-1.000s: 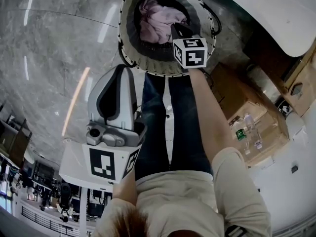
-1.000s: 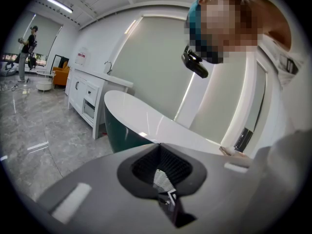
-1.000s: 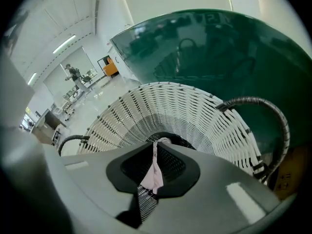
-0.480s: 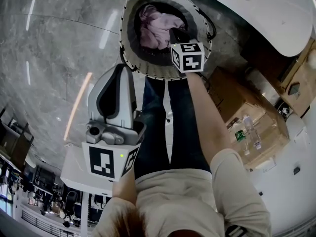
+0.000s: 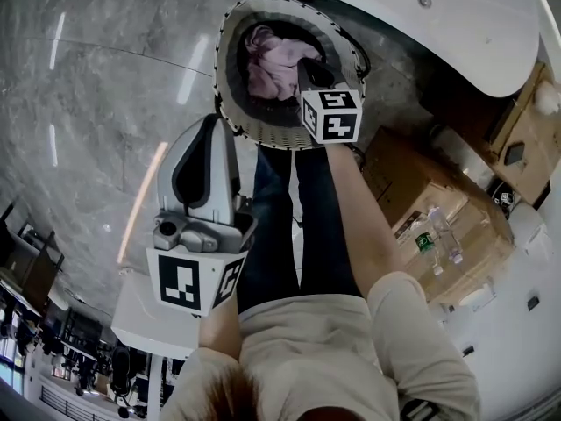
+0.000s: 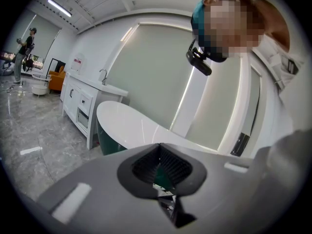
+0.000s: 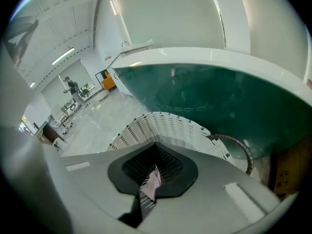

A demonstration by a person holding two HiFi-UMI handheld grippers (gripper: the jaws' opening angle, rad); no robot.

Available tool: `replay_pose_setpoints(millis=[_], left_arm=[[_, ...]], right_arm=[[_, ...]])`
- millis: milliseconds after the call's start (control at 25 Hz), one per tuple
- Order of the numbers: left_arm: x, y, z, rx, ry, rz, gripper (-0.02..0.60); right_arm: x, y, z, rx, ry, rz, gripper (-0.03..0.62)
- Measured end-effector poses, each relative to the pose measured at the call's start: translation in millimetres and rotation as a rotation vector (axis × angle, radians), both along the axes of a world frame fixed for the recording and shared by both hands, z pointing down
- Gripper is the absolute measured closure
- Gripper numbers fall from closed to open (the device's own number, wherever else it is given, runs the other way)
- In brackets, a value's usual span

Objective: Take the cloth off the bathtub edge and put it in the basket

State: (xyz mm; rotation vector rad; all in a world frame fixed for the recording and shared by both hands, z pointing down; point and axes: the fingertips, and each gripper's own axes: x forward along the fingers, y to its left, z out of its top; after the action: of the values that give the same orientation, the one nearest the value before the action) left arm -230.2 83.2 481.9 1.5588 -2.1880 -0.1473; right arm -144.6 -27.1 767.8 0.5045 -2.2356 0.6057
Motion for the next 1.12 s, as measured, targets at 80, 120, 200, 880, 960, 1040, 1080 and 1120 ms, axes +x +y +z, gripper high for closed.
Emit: replay_pose_setpoints(millis=[80, 120, 200, 880, 960, 1040, 1080, 1120], left_arm=[[0, 1, -6, 0.006, 0.001, 0.0, 0.533], [0, 2, -10, 0.01, 0.001, -0.001, 0.534], [-2, 2, -19, 0.023, -0.001, -0.005, 0.534], [-25, -16, -110, 0.122, -0.062, 0.011, 0.534], [-23, -19, -120, 0.129, -0.064, 0.023, 0.534], [-21, -22, -131, 0.139, -0.067, 0.033, 0.534], [-20, -23, -136, 0.142, -0.071, 0.04, 0.534], [-20, -23, -141, 0.145, -0.076, 0.049, 0.534]], right_arm=[[-2, -2, -16, 0.009, -0.021, 0.011, 0.595], [-3, -3, -24, 0.013, -0.029, 0.015, 0.595], [-6, -4, -40, 0.024, -0.042, 0.02, 0.595], [-15, -26, -203, 0.12, -0.181, 0.036, 0.595], [-13, -29, -226, 0.132, -0.208, 0.042, 0.596], [-11, -34, -251, 0.151, -0.235, 0.048, 0.595], [-10, -36, -264, 0.162, -0.249, 0.052, 0.595], [-9, -38, -277, 0.174, -0.264, 0.057, 0.596]])
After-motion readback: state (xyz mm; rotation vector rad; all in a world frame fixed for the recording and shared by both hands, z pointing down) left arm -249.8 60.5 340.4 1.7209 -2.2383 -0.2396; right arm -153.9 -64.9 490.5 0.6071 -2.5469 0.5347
